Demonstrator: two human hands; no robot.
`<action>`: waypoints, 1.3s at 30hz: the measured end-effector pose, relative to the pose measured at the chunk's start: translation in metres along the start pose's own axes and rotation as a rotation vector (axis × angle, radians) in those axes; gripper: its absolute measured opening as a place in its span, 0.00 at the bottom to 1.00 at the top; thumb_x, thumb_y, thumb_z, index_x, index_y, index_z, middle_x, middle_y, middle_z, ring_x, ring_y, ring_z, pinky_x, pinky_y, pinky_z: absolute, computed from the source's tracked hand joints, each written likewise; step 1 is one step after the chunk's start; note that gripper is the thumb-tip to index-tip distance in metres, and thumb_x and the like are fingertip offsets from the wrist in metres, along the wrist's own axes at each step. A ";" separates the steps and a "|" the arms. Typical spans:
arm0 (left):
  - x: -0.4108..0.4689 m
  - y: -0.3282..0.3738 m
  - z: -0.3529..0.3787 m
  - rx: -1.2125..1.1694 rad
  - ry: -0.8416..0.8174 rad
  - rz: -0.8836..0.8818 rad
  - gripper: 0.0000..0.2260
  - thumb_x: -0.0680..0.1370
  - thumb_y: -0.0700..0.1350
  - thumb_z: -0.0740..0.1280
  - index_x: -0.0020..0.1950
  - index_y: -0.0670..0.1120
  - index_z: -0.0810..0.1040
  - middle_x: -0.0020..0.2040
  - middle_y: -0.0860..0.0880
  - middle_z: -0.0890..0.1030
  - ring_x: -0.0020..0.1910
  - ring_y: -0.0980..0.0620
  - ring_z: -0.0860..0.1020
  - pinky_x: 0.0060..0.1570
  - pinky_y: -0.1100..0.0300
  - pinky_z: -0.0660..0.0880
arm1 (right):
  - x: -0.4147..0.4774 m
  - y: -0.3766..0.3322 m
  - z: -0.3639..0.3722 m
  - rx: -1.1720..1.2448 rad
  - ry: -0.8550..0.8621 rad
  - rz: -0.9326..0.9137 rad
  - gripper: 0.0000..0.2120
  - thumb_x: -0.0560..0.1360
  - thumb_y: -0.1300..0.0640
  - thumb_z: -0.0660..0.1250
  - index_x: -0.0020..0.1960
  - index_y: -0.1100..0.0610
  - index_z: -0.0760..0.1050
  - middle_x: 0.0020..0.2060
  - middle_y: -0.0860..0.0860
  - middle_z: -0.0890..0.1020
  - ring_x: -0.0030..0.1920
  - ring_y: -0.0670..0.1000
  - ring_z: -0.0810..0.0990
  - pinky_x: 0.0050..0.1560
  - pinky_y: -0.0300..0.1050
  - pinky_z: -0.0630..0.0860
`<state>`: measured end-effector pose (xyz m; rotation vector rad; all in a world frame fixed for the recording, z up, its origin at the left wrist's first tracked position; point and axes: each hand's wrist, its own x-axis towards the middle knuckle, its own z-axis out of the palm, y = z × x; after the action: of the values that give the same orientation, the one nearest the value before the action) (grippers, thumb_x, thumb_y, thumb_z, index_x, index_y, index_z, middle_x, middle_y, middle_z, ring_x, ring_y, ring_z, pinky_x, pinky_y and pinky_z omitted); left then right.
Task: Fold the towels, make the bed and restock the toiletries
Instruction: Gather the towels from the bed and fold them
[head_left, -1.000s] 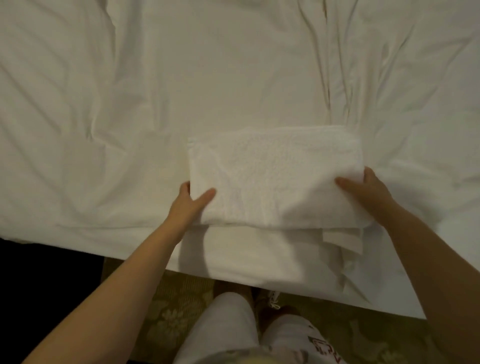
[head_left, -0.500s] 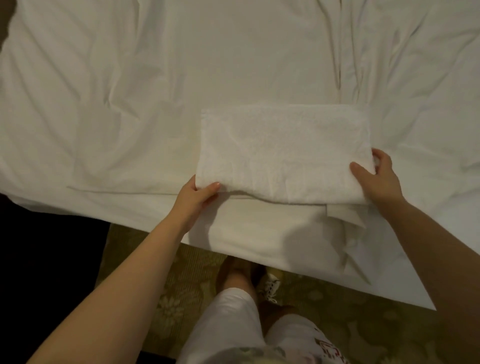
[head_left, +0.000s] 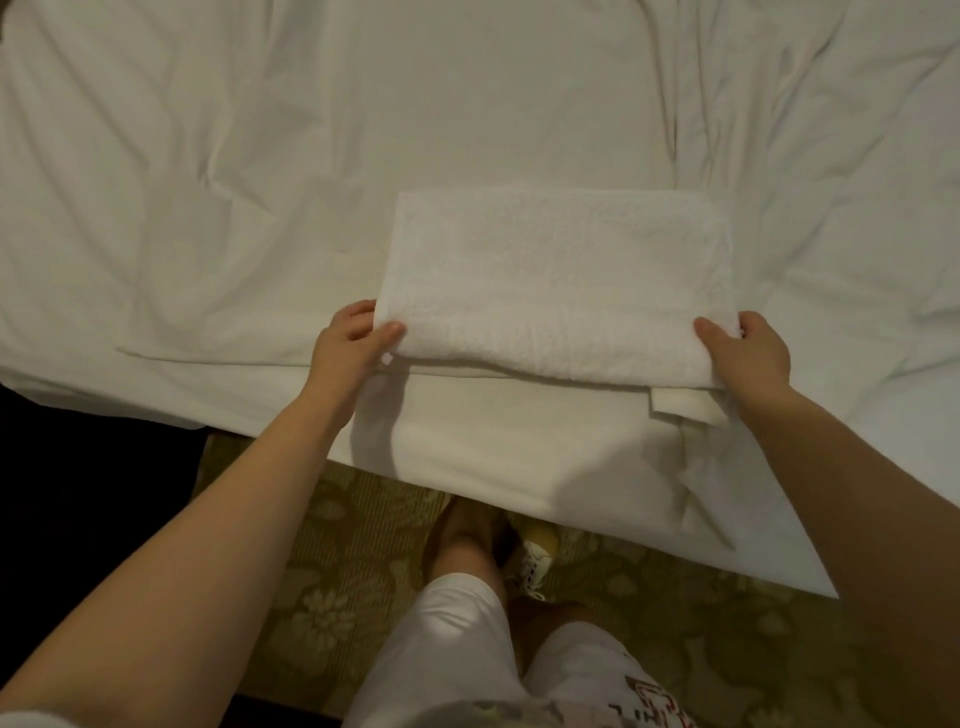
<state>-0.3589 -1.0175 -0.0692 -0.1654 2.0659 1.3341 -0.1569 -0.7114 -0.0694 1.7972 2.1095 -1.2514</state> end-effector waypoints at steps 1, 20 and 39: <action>-0.003 -0.001 0.000 0.006 -0.008 0.005 0.04 0.78 0.43 0.66 0.50 0.50 0.80 0.52 0.51 0.78 0.49 0.52 0.76 0.47 0.62 0.74 | 0.000 0.001 0.001 0.016 0.001 0.006 0.20 0.78 0.48 0.63 0.62 0.60 0.71 0.58 0.57 0.76 0.54 0.56 0.74 0.54 0.45 0.68; -0.011 0.003 -0.001 0.088 0.009 -0.031 0.05 0.77 0.45 0.68 0.48 0.46 0.82 0.38 0.55 0.80 0.41 0.55 0.77 0.47 0.62 0.74 | -0.006 0.000 0.001 0.046 -0.003 0.013 0.21 0.79 0.48 0.61 0.67 0.60 0.68 0.62 0.58 0.74 0.62 0.60 0.73 0.62 0.50 0.69; -0.003 -0.008 -0.009 0.236 -0.302 -0.069 0.06 0.80 0.49 0.62 0.47 0.53 0.79 0.46 0.55 0.79 0.46 0.56 0.76 0.43 0.64 0.71 | -0.004 -0.002 0.008 0.025 0.003 0.066 0.26 0.80 0.50 0.59 0.73 0.60 0.61 0.70 0.58 0.68 0.68 0.61 0.67 0.68 0.52 0.65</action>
<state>-0.3572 -1.0300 -0.0707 0.0645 1.9213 0.9959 -0.1607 -0.7192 -0.0711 1.8639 2.0270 -1.2649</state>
